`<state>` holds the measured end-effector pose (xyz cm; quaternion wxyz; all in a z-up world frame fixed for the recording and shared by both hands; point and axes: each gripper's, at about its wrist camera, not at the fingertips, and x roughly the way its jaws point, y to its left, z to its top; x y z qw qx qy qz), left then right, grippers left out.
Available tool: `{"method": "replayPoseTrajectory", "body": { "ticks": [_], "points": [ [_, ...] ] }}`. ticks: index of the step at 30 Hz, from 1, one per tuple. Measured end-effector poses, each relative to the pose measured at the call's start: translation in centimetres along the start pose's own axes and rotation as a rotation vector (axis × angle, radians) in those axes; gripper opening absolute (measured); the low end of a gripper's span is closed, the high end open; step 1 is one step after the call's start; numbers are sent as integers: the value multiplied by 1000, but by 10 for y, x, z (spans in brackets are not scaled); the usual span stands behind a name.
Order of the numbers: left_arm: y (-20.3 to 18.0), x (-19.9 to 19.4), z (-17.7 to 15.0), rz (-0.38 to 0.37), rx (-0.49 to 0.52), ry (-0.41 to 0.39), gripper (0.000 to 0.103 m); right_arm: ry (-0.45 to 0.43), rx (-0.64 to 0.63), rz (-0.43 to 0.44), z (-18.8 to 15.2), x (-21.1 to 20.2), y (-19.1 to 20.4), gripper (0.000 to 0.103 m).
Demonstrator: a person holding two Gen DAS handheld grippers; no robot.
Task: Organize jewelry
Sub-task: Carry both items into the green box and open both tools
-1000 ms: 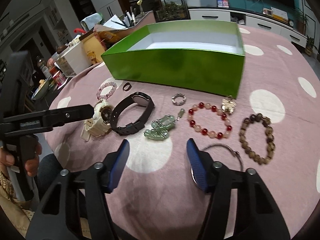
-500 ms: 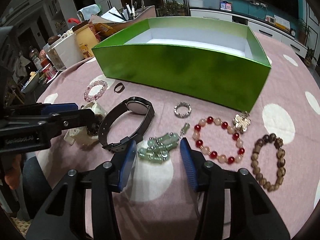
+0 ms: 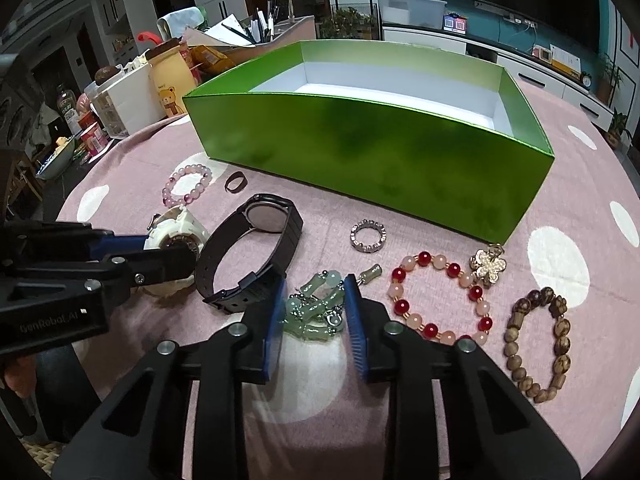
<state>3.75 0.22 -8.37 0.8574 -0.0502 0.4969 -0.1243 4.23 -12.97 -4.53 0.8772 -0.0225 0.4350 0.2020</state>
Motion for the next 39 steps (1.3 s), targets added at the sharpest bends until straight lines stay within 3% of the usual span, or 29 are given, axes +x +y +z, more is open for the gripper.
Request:
{"method": "replayPoseTrajectory", "body": {
  "ticks": [6, 13, 19, 28, 35, 36, 39],
  "points": [
    [9, -4, 0, -41, -41, -15, 17, -19, 3, 8, -1, -5, 1, 19],
    [13, -17, 3, -53, -55, -50, 17, -39, 15, 11, 1, -14, -2, 18],
    [12, -37, 17, -53, -34, -109, 17, -132, 26, 20, 18, -46, -8, 18],
    [2, -53, 83, -45, 15, -218, 17, -300, 30, -20, 82, -76, -34, 18],
    [3, -29, 135, -23, -14, -217, 17, -238, 96, -11, 114, -37, -62, 19],
    [4, -22, 142, -9, -16, -211, 17, -218, 113, -13, 117, -29, -67, 20],
    [9, -9, 153, 27, -35, -207, 25, -181, 182, -29, 117, -13, -81, 43]
  ]
}}
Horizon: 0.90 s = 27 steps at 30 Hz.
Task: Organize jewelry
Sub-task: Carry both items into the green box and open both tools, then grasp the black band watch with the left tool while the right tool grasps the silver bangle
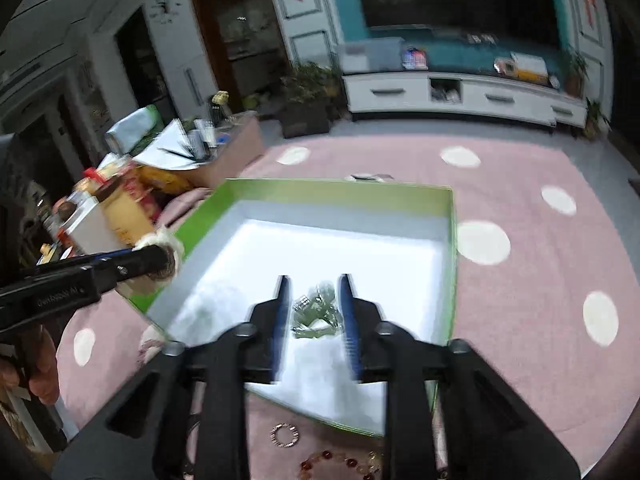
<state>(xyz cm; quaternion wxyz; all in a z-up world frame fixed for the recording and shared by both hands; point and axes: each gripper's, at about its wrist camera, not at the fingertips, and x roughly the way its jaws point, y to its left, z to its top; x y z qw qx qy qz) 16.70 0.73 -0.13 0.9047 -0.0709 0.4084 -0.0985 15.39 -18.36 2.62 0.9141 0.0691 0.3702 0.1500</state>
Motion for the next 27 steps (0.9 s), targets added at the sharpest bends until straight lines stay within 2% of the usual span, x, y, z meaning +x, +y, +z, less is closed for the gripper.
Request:
{"method": "replayPoseTrajectory", "body": {
  "ticks": [2, 7, 10, 18, 27],
  "points": [
    [4, 4, 2, 3, -13, 6, 49, -19, 31, 2, -3, -5, -9, 51],
    [11, 1, -10, 17, -17, 21, 55, -44, 80, -20, -12, -30, -30, 53],
    [16, -6, -25, 20, -16, 26, 65, -56, 110, -41, -22, -53, -44, 54],
    [22, -22, -78, 4, -40, 92, 67, -34, 174, -88, -68, -100, -65, 55],
    [15, -30, -123, -26, -75, 175, 67, 48, 163, -78, -113, -107, -51, 55]
  ]
}}
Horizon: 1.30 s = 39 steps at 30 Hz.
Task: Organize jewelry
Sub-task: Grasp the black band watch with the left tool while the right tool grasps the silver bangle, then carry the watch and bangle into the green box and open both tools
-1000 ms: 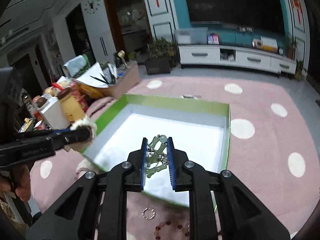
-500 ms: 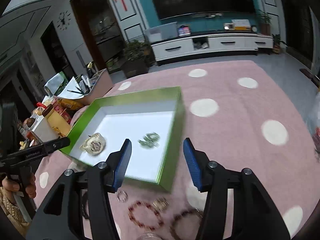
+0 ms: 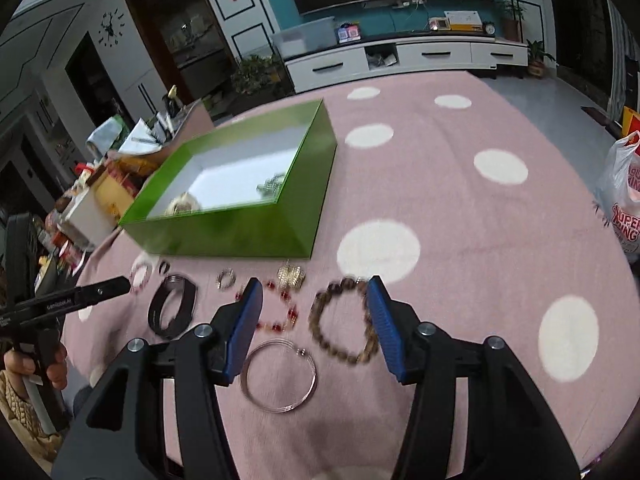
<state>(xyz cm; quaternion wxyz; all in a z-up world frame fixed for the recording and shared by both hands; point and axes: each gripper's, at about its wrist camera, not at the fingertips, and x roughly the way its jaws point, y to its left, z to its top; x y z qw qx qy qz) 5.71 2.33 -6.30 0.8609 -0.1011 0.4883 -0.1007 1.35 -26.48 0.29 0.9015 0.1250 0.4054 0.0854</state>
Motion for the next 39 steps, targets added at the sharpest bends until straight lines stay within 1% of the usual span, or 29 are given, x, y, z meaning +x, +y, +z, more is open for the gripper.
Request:
{"method": "replayPoseTrajectory", "body": {
  "ticks": [3, 7, 11, 20, 24, 25, 26, 28, 29, 31, 35, 36, 37, 38, 39],
  "points": [
    [-5, 1, -8, -1, 10, 15, 67, 16, -10, 11, -10, 0, 7, 55],
    [-12, 4, -15, 6, 30, 32, 67, 15, -32, 18, -22, -3, 16, 55],
    [-16, 4, -18, 10, 37, 33, 67, 14, -64, 41, -30, -8, 25, 55],
    [-22, 9, -21, 30, 54, 25, 67, 60, -152, 122, -46, -3, 41, 55],
    [-25, 15, -19, 25, 64, 30, 65, 85, -199, 132, -53, 6, 49, 55],
    [-26, 17, -19, 23, 68, 33, 62, 87, -202, 129, -54, 7, 49, 54],
    [-28, 20, -18, 24, 76, 38, 57, 91, -207, 128, -55, 10, 50, 52],
    [-33, 26, -17, 25, 90, 46, 53, 99, -217, 122, -56, 15, 51, 44],
    [-35, 28, -16, 22, 99, 49, 51, 105, -229, 112, -57, 18, 52, 42],
    [-37, 32, -15, 28, 111, 50, 50, 110, -246, 100, -59, 22, 53, 34],
    [-39, 42, -13, 36, 123, 67, 35, 122, -295, 73, -63, 30, 58, 23],
    [-39, 42, -13, 41, 130, 61, 34, 127, -307, 68, -64, 32, 59, 18],
    [-40, 43, -12, 45, 136, 59, 31, 127, -318, 61, -66, 34, 60, 16],
    [-41, 44, -12, 50, 143, 58, 24, 120, -330, 53, -66, 34, 61, 14],
    [-41, 45, -12, 50, 145, 58, 20, 117, -340, 46, -67, 35, 62, 9]
  ]
}}
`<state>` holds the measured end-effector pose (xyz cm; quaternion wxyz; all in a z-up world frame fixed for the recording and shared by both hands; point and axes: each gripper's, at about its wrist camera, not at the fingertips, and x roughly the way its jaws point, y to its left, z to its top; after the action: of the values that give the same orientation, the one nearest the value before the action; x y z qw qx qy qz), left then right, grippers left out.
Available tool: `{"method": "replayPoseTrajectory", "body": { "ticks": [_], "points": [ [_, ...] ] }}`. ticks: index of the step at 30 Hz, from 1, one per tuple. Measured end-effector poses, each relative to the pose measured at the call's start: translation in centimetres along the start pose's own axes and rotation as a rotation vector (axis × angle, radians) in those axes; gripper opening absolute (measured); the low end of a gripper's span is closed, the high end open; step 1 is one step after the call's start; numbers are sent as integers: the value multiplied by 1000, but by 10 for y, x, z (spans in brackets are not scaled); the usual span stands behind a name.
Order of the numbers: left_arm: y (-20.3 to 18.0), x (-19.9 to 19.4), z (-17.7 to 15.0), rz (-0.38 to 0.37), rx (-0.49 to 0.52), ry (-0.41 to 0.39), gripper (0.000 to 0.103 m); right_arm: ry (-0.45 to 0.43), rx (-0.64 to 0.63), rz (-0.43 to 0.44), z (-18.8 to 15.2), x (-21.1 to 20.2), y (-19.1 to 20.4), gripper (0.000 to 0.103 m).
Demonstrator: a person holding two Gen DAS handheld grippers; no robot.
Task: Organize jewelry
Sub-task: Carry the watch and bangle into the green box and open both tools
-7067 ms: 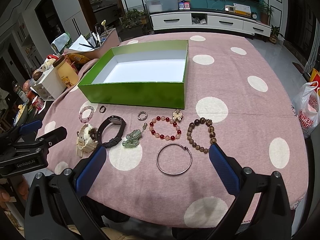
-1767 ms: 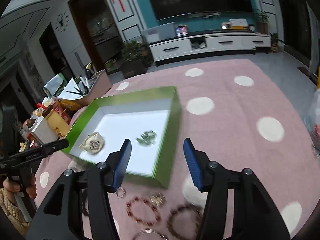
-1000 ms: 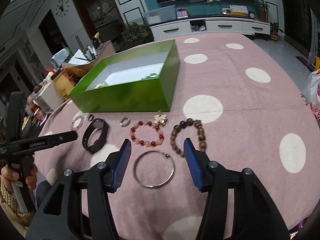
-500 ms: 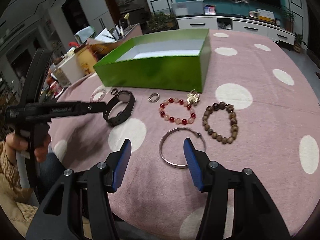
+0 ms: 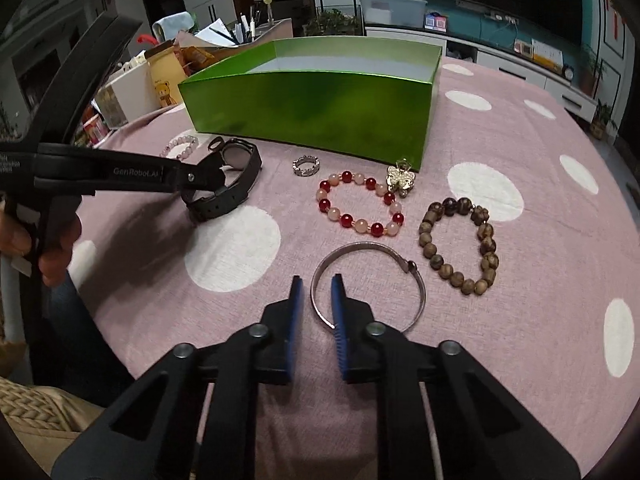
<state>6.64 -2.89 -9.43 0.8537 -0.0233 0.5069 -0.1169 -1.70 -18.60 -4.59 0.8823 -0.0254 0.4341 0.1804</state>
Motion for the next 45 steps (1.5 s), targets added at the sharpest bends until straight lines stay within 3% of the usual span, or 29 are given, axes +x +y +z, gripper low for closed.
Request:
{"method": "replayPoseTrajectory", "body": {
  "ticks": [2, 5, 11, 17, 29, 37, 45],
  "points": [
    [0, 1, 0, 12, 8, -4, 9, -3, -4, -8, 0, 1, 0, 4],
    [0, 1, -1, 17, 12, -14, 5, -12, 2, -11, 0, 2, -1, 3],
    [4, -15, 3, -11, -7, -56, 4, -50, 55, 47, 9, -11, -7, 3],
    [6, -53, 19, -49, -10, -150, 4, -152, 81, 98, 32, -42, -14, 3],
    [13, -92, 95, -13, 8, -276, 4, -348, 11, 48, 117, -66, -32, 3],
    [9, -59, 124, 7, 16, -236, 4, -318, -1, 43, 148, -35, -42, 3],
    [1, -15, 137, 33, 30, -169, 4, -229, 11, 52, 165, 10, -47, 3]
  ]
}}
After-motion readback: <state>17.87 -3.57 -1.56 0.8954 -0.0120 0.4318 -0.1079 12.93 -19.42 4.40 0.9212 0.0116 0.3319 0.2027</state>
